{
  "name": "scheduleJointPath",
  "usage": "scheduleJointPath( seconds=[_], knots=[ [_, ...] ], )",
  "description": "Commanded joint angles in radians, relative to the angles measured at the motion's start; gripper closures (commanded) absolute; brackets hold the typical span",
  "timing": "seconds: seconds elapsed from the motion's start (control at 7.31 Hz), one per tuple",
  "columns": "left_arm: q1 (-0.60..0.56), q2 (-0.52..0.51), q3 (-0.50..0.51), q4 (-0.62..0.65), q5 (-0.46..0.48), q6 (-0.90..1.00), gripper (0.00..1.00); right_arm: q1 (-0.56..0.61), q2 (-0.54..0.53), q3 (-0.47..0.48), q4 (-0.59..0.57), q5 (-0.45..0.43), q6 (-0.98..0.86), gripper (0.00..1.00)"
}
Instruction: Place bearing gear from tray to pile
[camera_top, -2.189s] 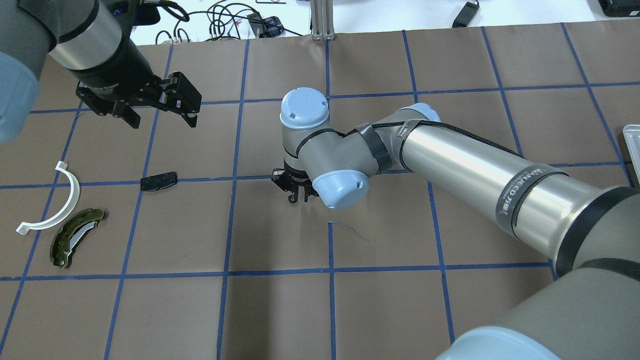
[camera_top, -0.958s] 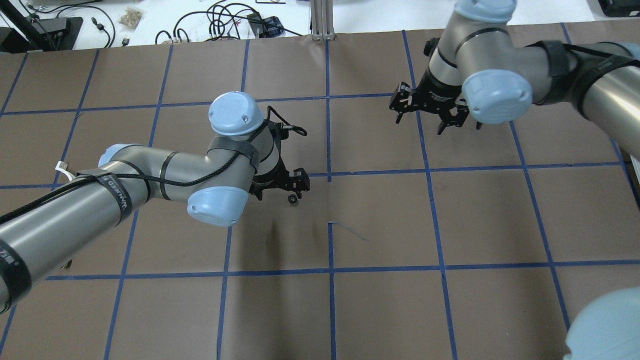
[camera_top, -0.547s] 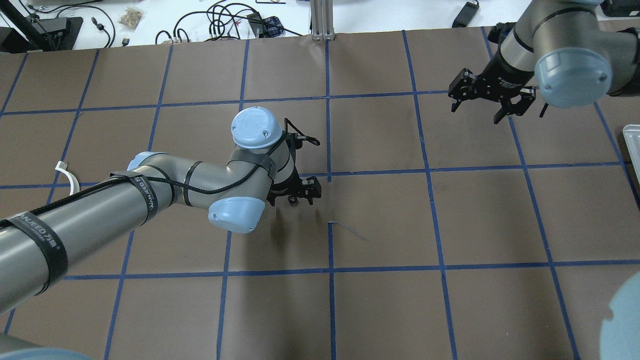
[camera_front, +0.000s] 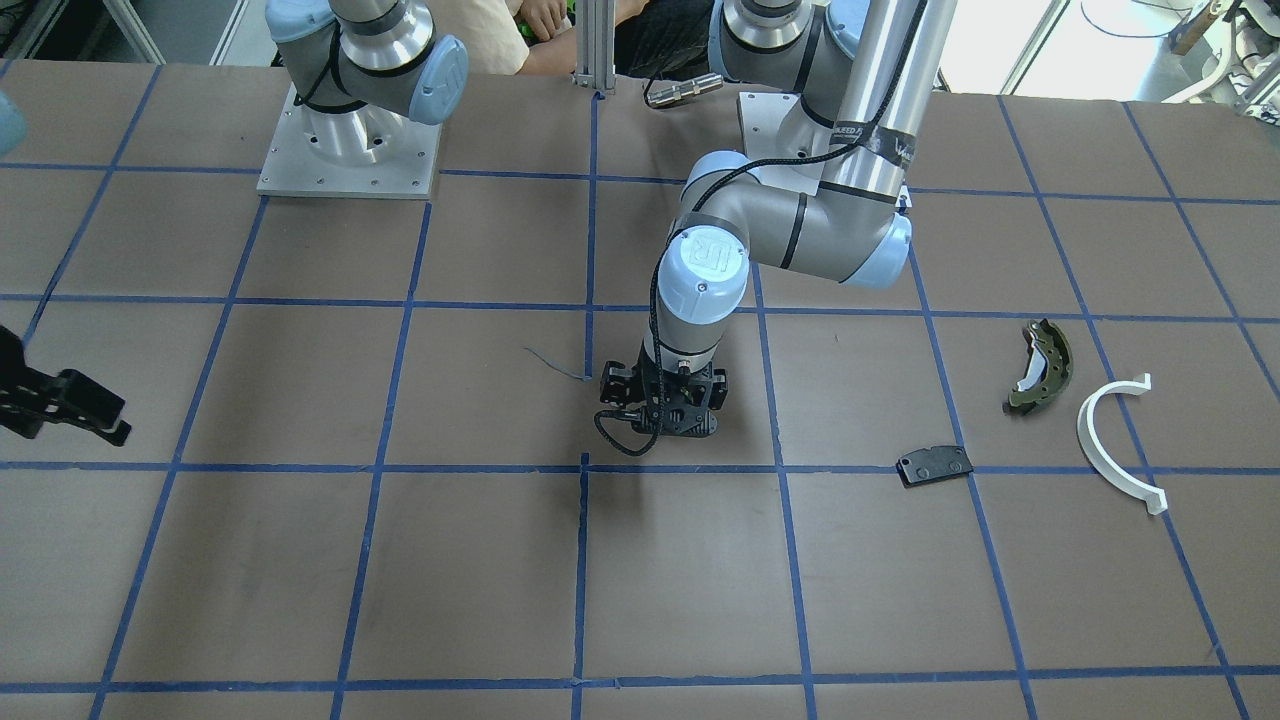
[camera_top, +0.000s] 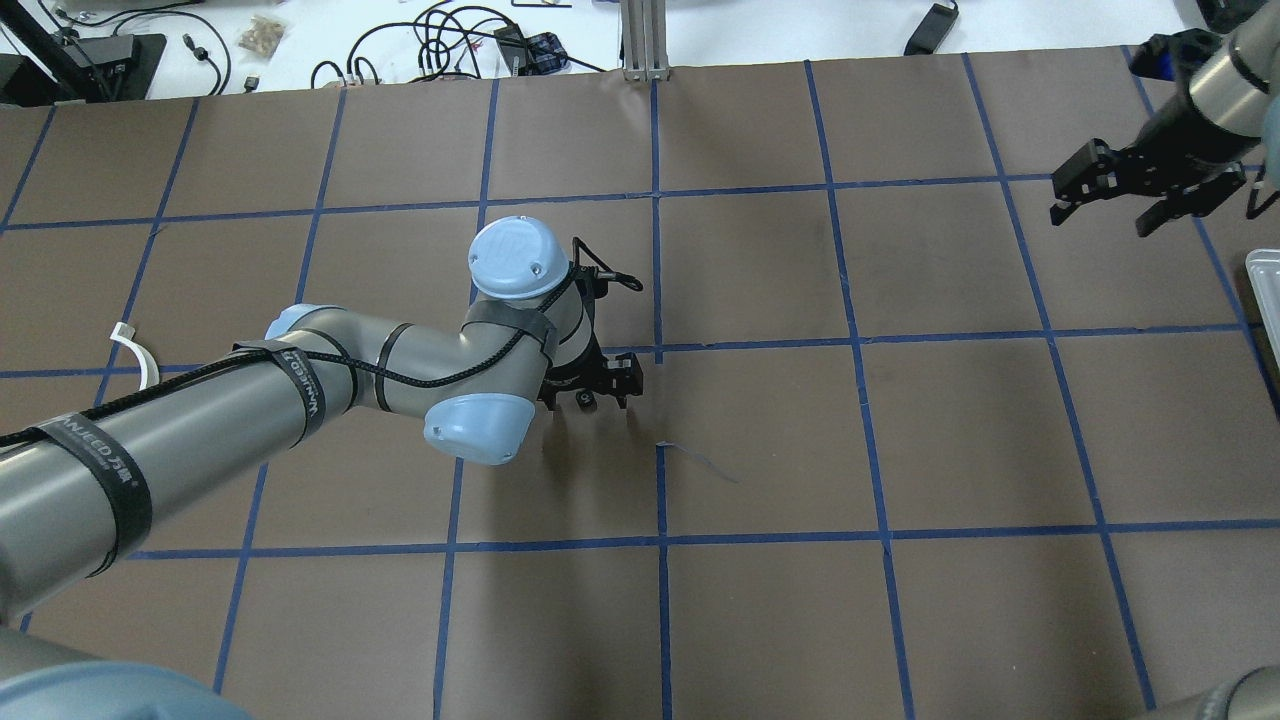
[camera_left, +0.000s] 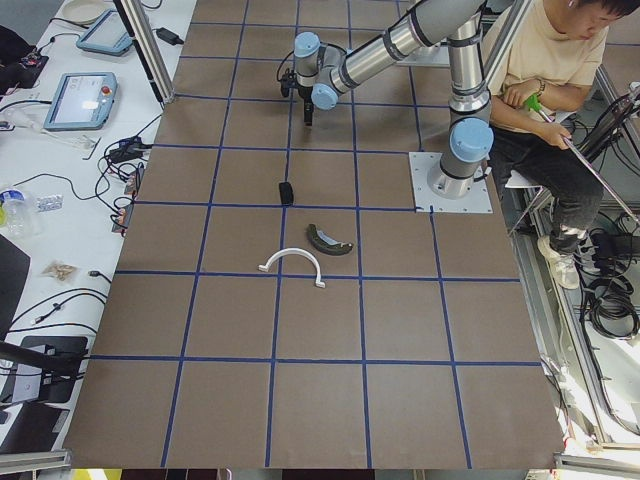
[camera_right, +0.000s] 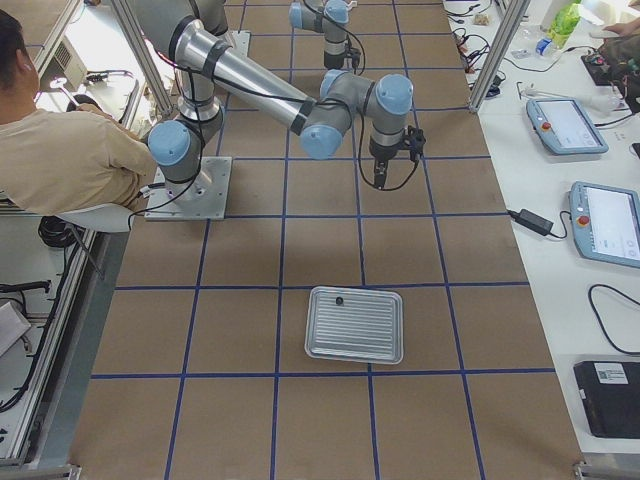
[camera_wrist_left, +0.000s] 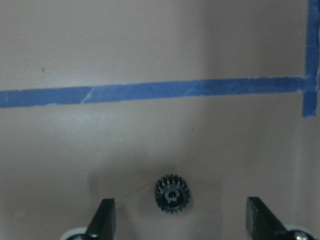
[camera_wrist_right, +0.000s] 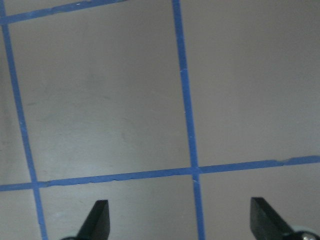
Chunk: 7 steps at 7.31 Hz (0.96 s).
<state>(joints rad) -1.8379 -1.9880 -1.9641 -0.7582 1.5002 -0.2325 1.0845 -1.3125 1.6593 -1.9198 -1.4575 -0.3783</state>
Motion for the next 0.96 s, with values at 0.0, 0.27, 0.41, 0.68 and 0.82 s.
scheduleJointPath(
  seconds=[0.0, 0.27, 0.41, 0.68, 0.82],
  knots=[
    [0.003, -0.024, 0.02, 0.017, 0.002, 0.001, 0.08, -0.185, 0.009, 0.004, -0.002, -0.007, -0.242, 0.0],
    [0.003, -0.026, 0.019, 0.017, 0.024, 0.004, 0.51, -0.277, 0.059, -0.001, -0.016, -0.041, -0.413, 0.0],
    [0.003, -0.026, 0.017, 0.017, 0.038, 0.005, 0.72, -0.281, 0.073, -0.001, -0.074, -0.093, -0.46, 0.0],
    [0.003, -0.022, 0.011, 0.017, 0.049, 0.016, 1.0, -0.331, 0.117, -0.001, -0.131, -0.121, -0.52, 0.0],
    [0.005, -0.015, 0.019, 0.016, 0.06, 0.018, 1.0, -0.337, 0.143, -0.001, -0.143, -0.124, -0.578, 0.0]
  ],
)
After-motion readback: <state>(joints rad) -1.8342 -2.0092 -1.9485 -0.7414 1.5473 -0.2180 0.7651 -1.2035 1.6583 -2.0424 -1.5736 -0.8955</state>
